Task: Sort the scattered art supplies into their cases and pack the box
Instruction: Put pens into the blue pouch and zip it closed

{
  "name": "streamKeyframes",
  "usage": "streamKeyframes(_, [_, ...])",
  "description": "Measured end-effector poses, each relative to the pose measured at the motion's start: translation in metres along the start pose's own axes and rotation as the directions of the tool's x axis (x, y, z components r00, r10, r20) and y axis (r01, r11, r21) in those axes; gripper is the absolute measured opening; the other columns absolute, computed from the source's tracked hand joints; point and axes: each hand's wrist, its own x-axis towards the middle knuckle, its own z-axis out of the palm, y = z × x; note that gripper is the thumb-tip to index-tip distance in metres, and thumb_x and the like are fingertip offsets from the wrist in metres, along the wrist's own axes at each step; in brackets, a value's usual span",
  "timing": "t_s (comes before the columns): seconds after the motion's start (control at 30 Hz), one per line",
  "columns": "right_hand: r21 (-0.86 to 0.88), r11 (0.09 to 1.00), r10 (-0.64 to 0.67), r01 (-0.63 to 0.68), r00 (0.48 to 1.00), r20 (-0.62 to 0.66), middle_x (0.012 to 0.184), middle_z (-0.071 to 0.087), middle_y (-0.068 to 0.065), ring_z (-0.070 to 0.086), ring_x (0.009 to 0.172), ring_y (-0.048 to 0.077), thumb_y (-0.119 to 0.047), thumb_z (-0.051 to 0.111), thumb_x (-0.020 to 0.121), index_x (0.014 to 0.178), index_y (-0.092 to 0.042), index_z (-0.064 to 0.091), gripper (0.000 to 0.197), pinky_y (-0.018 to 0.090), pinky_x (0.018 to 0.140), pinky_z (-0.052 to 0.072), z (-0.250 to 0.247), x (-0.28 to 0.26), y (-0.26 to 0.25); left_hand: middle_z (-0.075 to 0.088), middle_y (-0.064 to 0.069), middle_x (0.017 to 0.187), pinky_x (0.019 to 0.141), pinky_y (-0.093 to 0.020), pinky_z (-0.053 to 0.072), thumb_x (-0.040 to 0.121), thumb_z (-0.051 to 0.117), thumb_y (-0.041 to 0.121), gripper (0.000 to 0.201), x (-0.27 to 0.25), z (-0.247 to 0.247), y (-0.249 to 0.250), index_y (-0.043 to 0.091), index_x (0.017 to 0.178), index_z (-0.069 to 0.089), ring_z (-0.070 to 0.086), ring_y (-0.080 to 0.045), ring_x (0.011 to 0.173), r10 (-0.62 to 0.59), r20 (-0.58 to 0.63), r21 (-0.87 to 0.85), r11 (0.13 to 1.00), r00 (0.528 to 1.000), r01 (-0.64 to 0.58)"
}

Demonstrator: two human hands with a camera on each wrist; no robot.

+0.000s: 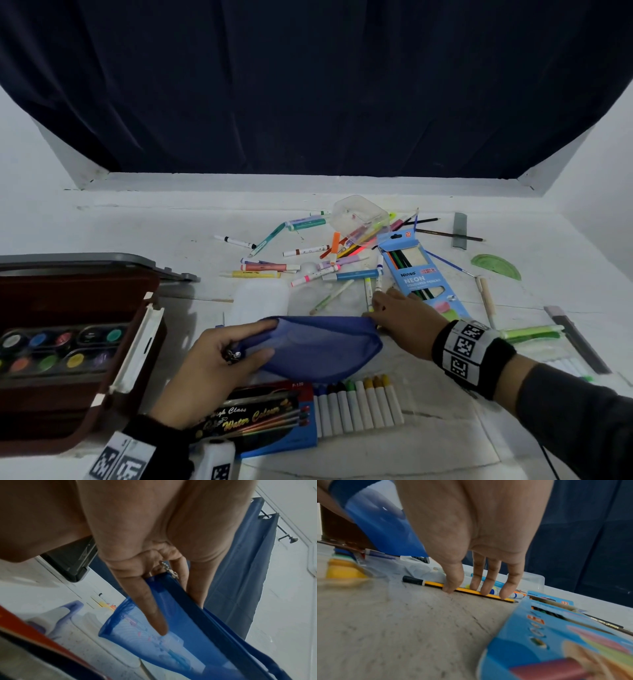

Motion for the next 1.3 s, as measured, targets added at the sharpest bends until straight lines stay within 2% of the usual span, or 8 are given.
streamKeyframes(0.33, [0.303,0.953,0.1,-0.021,0.964,-0.245,0.101,0.061,-0.003,0.056,0.093,0.02,-0.022,0.043,0.103,0.11,-0.028,0.054,0.014,0.04,0.082,0.048,-0.03,-0.01,0.021,0.073,0.002,0.119,0.081,-0.03,0.061,0.089,0.063,0.001,0.034,0.005,0.0,0.014,0.014,0.119,0.072,0.07,-0.018,0.108,-0.064,-0.089,-0.315,0.948,0.994,0.033])
streamKeyframes(0.53, [0.665,0.747,0.47,-0.011,0.716,-0.517,0.077,0.06,-0.001,0.052,0.063,0.01,-0.02,0.04,0.105,0.095,-0.017,0.043,0.01,0.03,0.058,0.037,-0.06,-0.029,0.009,0.074,0.012,0.115,0.094,-0.04,0.058,0.087,0.072,0.011,0.04,0.018,0.007,0.012,0.029,0.121,0.071,0.069,-0.001,0.092,0.016,-0.144,-0.01,1.0,0.989,-0.017])
streamKeyframes(0.63, [0.785,0.612,0.572,0.095,0.632,-0.523,0.08,0.067,-0.009,0.062,0.066,0.0,-0.021,0.041,0.105,0.099,-0.015,0.045,0.009,0.017,0.059,0.045,-0.066,-0.038,-0.014,0.068,0.022,0.119,0.093,-0.013,0.05,0.088,0.073,0.02,0.042,0.024,0.016,0.01,0.043,0.122,0.066,0.062,0.01,0.107,0.081,-0.128,0.185,0.981,0.988,-0.057])
streamKeyframes(0.77, [0.887,0.362,0.683,0.287,0.566,-0.462,0.084,0.073,0.003,0.07,0.073,0.021,-0.017,0.042,0.104,0.099,-0.014,0.044,0.006,0.041,0.069,0.057,-0.064,-0.046,-0.036,0.057,0.032,0.123,0.092,0.004,0.034,0.095,0.065,0.024,0.041,0.026,0.028,0.018,0.04,0.132,0.059,0.054,0.006,0.121,0.089,-0.062,0.317,0.946,0.994,-0.065])
streamKeyframes(0.93, [0.922,-0.018,0.686,0.387,0.675,-0.27,0.087,0.073,0.017,0.072,0.077,0.034,0.0,0.044,0.101,0.114,-0.007,0.037,0.016,0.038,0.069,0.059,-0.061,-0.051,-0.049,0.056,0.026,0.134,0.106,-0.015,0.042,0.098,0.059,0.024,0.045,0.027,0.038,0.032,0.037,0.14,0.053,0.051,0.01,0.124,0.058,0.042,0.239,0.969,0.997,-0.067])
streamKeyframes(1.0, [0.932,-0.097,0.654,0.35,0.728,-0.206,0.087,0.074,0.018,0.072,0.078,0.036,0.001,0.046,0.1,0.119,-0.004,0.036,0.022,0.038,0.07,0.061,-0.059,-0.052,-0.052,0.058,0.029,0.133,0.107,-0.025,0.046,0.096,0.06,0.025,0.047,0.027,0.042,0.035,0.037,0.141,0.053,0.053,0.01,0.123,0.027,0.091,0.155,0.987,0.995,-0.041])
streamKeyframes(1.13, [0.947,-0.237,0.543,0.219,0.838,-0.058,0.093,0.074,0.021,0.072,0.084,0.04,-0.005,0.046,0.102,0.114,-0.005,0.041,0.013,0.051,0.08,0.059,-0.059,-0.055,-0.059,0.056,0.037,0.129,0.102,-0.007,0.039,0.097,0.062,0.019,0.049,0.026,0.05,0.041,0.041,0.14,0.051,0.054,0.007,0.124,0.009,0.156,0.112,0.993,0.988,-0.026])
streamKeyframes(1.3, [0.937,-0.329,0.476,0.122,0.878,0.053,0.093,0.068,0.031,0.072,0.081,0.042,-0.009,0.051,0.1,0.092,-0.001,0.049,0.011,0.047,0.075,0.06,-0.06,-0.057,-0.06,0.064,0.026,0.127,0.096,-0.028,0.055,0.1,0.054,0.011,0.041,0.026,0.066,0.047,0.031,0.135,0.059,0.061,-0.004,0.121,-0.075,0.204,-0.157,0.982,0.976,0.109])
